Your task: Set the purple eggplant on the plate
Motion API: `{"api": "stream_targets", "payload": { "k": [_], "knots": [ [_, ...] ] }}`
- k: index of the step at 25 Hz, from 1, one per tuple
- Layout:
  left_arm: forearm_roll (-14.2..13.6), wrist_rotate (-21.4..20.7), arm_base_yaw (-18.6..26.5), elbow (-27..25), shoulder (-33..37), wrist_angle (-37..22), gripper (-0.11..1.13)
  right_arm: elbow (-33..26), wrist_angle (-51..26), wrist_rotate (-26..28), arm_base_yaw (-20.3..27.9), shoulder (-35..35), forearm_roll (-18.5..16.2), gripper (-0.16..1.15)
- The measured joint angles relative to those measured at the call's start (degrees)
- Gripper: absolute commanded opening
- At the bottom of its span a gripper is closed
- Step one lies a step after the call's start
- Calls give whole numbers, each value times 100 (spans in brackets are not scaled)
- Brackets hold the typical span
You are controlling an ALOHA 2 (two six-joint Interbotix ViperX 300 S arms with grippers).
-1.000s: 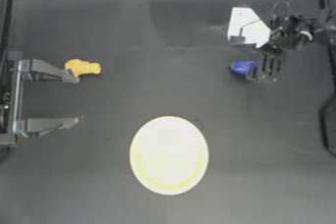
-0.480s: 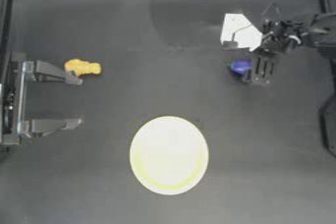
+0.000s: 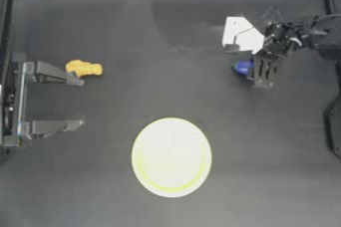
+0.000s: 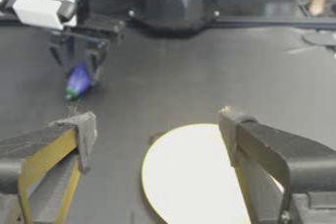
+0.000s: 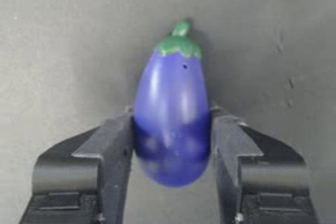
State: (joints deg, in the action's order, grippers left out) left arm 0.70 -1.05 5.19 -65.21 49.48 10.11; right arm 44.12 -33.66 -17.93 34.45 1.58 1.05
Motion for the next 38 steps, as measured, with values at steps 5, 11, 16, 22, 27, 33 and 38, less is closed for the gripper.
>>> {"api": "stream_targets", "payload": {
  "k": [5, 11, 16, 22, 27, 33, 38],
  "knots": [
    [0, 0, 18, 0, 0, 0, 103, -44, -176, -26, 0, 79, 44, 24],
    [0, 0, 62, 0, 9, -9, 103, -343, -642, -35, -237, 633, 211, 24],
    [0, 0, 70, 0, 0, -9, 103, -835, -993, -26, -853, 1107, 457, 24],
    [9, 0, 97, 0, 0, 0, 103, -1424, -1063, 62, -1846, 1169, 773, 23],
    [9, 0, 114, 9, 0, 0, 103, -1679, -896, 352, -2646, 905, 765, 23],
    [0, 0, 114, 9, 0, -9, 103, -1916, -686, 782, -3305, 343, 527, 23],
    [9, 0, 105, 0, -9, 0, 103, -2030, -431, 923, -3560, -114, 457, 23]
  ]
}}
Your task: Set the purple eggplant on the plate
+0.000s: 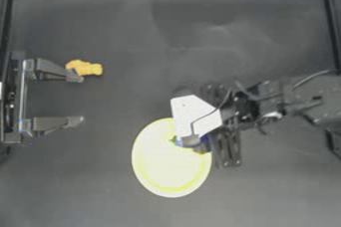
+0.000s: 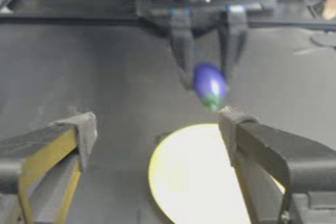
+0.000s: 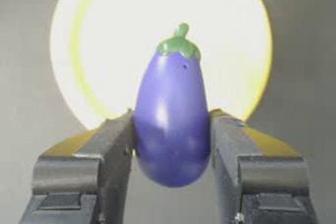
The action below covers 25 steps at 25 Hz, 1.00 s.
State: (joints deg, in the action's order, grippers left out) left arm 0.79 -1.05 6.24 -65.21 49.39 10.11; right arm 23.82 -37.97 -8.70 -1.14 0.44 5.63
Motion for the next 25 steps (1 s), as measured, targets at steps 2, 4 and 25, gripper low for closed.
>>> {"api": "stream_targets", "payload": {
  "k": [2, 4, 25],
  "knots": [
    [0, 0, 9, 0, -18, -9, 103, -35, 158, 0, -44, -193, 9, 23],
    [-9, 0, 9, 9, -35, -9, 103, -79, 308, 0, -53, -343, 9, 23],
    [-9, -18, 0, 9, -79, -9, 103, -308, 756, 18, -211, -1406, 123, 24]
  ]
}}
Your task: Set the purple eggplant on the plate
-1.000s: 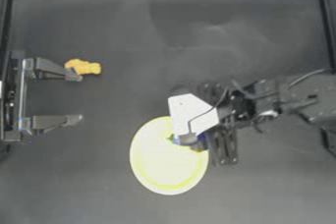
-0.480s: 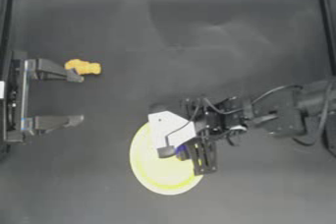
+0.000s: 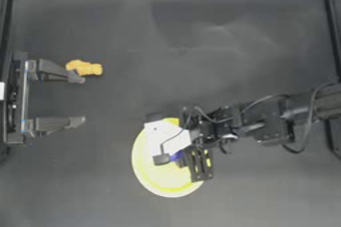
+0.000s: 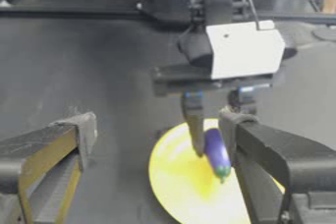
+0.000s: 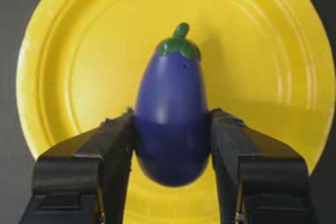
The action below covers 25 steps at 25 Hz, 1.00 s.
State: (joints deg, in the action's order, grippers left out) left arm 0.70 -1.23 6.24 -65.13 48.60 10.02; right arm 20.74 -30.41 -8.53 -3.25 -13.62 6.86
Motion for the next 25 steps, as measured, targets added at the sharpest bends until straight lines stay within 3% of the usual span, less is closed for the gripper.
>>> {"api": "stream_targets", "payload": {
  "k": [3, 6, 14, 25],
  "knots": [
    [0, 9, 9, 0, 0, 0, 103, 0, 35, 0, -9, -53, 9, 26],
    [9, 9, 9, -9, 0, 0, 103, -9, 62, -44, -9, -53, 18, 40],
    [0, 9, 9, -9, 0, 0, 103, -18, 44, -53, -26, -88, 18, 104],
    [9, 9, 9, 0, 0, 0, 103, -88, -26, -26, -35, -114, 18, 102]
  ]
}}
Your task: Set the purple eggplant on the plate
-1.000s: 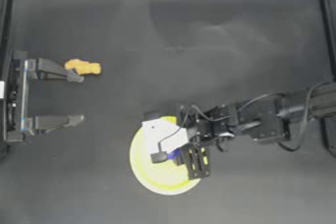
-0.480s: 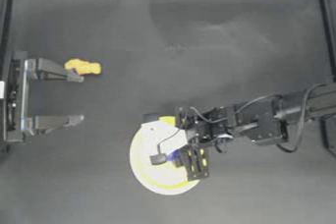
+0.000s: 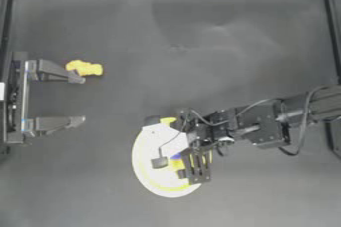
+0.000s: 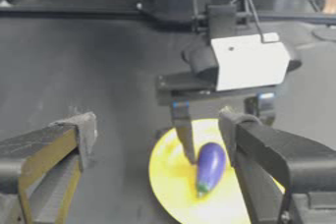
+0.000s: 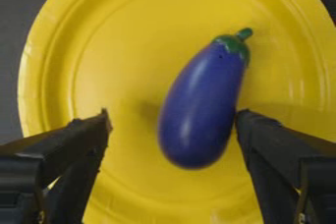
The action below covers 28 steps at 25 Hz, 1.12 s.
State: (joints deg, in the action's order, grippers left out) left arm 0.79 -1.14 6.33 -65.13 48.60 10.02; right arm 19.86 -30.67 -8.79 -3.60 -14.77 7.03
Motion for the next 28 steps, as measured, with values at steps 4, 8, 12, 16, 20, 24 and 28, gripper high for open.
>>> {"api": "stream_targets", "payload": {
  "k": [4, 8, 12, 16, 20, 24, 28],
  "knots": [
    [0, 0, 0, 0, 0, 0, 103, 0, -105, 9, -9, 70, -18, 102],
    [0, 0, 0, -9, 0, 0, 103, 0, -123, 18, 9, 343, -62, 102],
    [0, 0, 0, -9, 0, 0, 103, 0, -193, 18, 26, 615, -176, 102],
    [-9, -9, 0, -9, 0, 0, 103, 9, -334, 18, 79, 826, -255, 102],
    [0, 0, 0, 0, -9, 0, 103, 44, -439, 18, 97, 1028, -334, 102],
    [0, -9, 0, 53, 0, 0, 103, 158, -457, 18, 141, 1257, -352, 102],
    [0, -18, 0, 97, -9, -35, 103, 308, -378, 18, 185, 1494, -352, 102]
  ]
}}
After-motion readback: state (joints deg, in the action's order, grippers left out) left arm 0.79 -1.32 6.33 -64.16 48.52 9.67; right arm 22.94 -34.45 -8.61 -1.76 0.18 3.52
